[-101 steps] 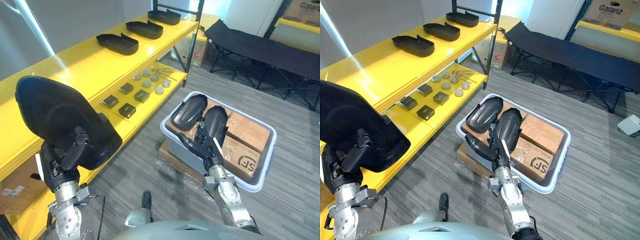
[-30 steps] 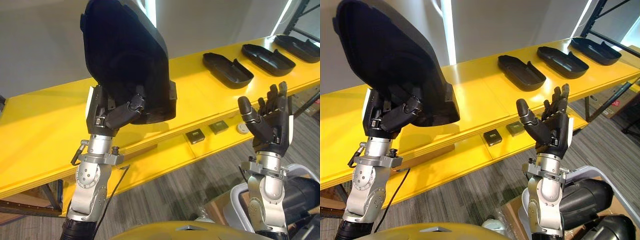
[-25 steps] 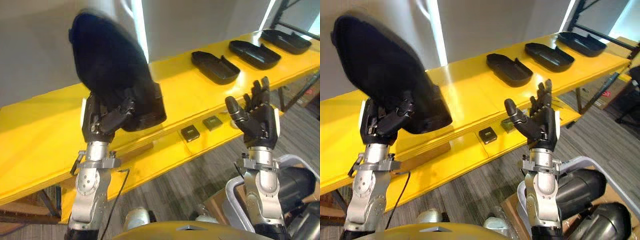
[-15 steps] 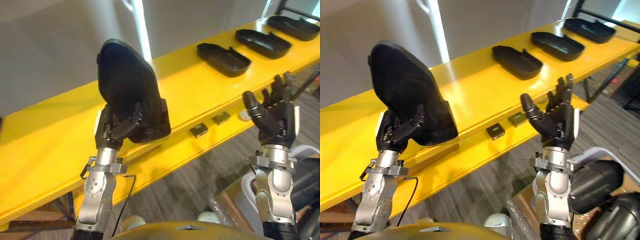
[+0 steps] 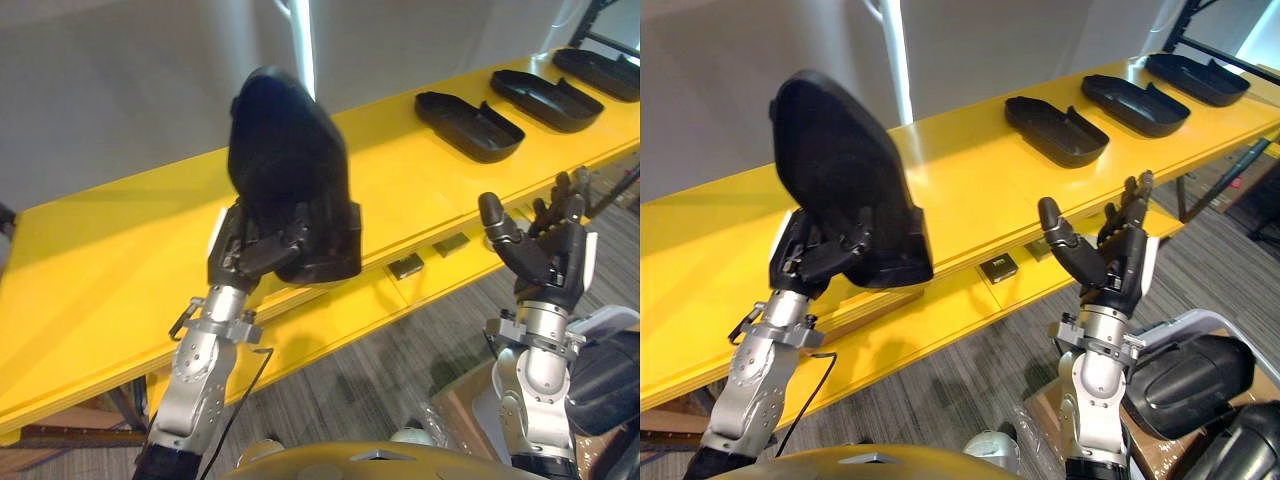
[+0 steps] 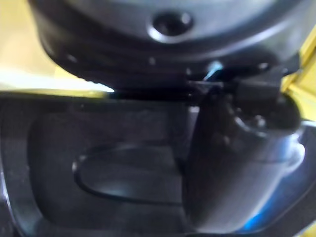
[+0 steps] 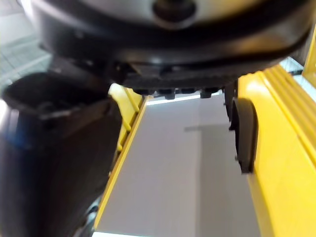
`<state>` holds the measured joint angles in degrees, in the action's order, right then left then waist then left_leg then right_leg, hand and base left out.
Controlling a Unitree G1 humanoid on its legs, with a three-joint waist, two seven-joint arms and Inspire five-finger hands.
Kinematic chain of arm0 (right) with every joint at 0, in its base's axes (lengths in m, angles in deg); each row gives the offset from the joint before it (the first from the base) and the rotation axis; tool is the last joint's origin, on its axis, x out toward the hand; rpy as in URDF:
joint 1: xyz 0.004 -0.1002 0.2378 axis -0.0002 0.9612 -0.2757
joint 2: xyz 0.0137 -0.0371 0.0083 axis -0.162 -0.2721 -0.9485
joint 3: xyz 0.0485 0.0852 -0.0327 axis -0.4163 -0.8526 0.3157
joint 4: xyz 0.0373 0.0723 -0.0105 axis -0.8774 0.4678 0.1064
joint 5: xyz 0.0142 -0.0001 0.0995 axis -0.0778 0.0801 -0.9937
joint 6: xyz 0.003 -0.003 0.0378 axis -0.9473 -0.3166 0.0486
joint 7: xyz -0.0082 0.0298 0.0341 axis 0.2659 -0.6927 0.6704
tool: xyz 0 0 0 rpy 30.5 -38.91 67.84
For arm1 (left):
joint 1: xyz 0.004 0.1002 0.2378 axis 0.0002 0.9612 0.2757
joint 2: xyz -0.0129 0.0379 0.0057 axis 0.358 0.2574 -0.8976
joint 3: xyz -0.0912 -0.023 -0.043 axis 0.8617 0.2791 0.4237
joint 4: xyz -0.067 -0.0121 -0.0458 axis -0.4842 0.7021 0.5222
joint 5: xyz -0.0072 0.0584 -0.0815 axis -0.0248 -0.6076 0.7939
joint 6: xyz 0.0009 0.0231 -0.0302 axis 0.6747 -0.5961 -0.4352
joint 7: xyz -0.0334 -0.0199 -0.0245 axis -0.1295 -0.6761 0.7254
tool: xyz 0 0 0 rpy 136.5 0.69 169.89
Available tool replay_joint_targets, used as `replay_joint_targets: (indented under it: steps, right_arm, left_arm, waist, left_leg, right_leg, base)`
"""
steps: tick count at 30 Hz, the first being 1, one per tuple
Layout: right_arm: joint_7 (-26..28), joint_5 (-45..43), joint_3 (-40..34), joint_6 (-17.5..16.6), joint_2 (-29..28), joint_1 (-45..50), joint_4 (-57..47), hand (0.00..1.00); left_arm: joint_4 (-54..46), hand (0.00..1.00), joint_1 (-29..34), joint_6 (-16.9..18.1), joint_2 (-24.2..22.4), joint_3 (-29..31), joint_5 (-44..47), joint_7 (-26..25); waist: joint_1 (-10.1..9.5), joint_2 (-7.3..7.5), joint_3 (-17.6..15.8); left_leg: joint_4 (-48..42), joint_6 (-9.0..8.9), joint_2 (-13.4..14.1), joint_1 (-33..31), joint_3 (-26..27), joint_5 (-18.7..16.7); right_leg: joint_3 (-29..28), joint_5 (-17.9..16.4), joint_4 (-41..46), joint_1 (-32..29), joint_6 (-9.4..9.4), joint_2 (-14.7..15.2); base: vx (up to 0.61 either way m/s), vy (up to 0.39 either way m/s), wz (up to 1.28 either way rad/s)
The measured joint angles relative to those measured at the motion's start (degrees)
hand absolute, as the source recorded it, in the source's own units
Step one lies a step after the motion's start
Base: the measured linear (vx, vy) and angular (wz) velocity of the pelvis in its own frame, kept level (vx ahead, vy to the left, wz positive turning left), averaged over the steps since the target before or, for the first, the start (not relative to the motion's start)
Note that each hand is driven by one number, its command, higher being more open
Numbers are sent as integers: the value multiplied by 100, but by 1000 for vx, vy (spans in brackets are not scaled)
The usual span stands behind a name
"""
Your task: Walk over and take three plastic housings, then place them on the shelf
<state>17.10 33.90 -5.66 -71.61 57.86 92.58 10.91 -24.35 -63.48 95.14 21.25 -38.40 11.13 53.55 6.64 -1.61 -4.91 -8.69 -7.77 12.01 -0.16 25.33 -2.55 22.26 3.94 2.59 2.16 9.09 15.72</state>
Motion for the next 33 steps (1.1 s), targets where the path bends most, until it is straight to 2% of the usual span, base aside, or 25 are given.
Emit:
replay_joint_targets:
  steps: [3,5,6,9,12,17,19,25,31,33]
  right_arm:
    - [247,-133,-39,119,19,278,-1,100]
    - [385,-154,2,186,19,579,7,100]
    - [458,-246,27,201,19,622,18,100]
    - [765,-650,260,211,-6,793,94,100]
    - [951,-707,613,309,-20,925,296,100]
    - [1370,-696,1242,526,-19,1043,744,100]
    - [1508,-671,1491,576,-14,1105,861,100]
    - [1533,-579,1804,584,-4,1121,887,100]
    - [1428,-582,1907,581,33,1161,877,100]
    - [1420,-580,2035,581,33,1151,869,100]
  left_arm:
    - [44,0,-746,-139,37,-130,3,-233]
    - [266,0,-1445,-364,125,-275,-53,-578]
    - [350,0,-1589,-429,138,-299,-103,-681]
    - [1086,0,-2182,-679,206,-340,-102,-1168]
    - [1934,0,-2677,-958,281,-339,-47,-1648]
    - [2931,0,-3522,-1279,488,-334,59,-2048]
    - [3330,0,-4029,-1553,527,-371,234,-2097]
    - [4220,0,-4713,-1788,613,-462,246,-2284]
    - [4947,0,-5221,-1981,612,-425,999,-2605]
    - [5122,0,-5273,-1989,602,-312,1191,-2664]
  waist:
    - [133,2,6]
    - [217,6,6]
    - [249,6,6]
    - [439,-7,18]
    - [505,-6,18]
    - [632,-6,16]
    - [679,-5,14]
    - [813,9,-13]
    - [887,174,-247]
    - [931,188,-271]
  left_leg:
    - [120,-22,22,223,244,9]
    - [205,-33,13,315,369,9]
    - [217,-36,11,330,396,11]
    - [429,-62,-4,412,538,114]
    - [657,-106,20,527,697,252]
    - [828,-139,51,567,810,401]
    - [828,-141,48,574,844,408]
    - [822,-144,62,572,932,405]
    - [808,-147,69,554,969,400]
    - [803,-153,71,550,971,395]
  right_leg:
    - [-225,16,-1,-12,-22,-40]
    - [-351,16,-5,-32,-22,-49]
    - [-372,17,-5,-43,-23,-52]
    - [-486,55,-38,-138,-60,-104]
    - [-594,96,-85,-208,-101,-203]
    - [-704,120,-85,-330,-137,-304]
    - [-742,121,-85,-345,-137,-304]
    - [-842,133,-95,-407,-155,-323]
    - [-868,165,-173,-406,-150,-335]
    - [-868,166,-180,-406,-151,-337]
  base:
    - [13,8,-38]
    - [-12,12,-24]
    - [-32,6,-20]
    - [-31,-11,-18]
    - [-33,-33,-25]
    - [-5,-25,-11]
    - [4,1,-6]
    - [-6,-2,-8]
    - [-8,-6,-2]
    - [0,0,0]
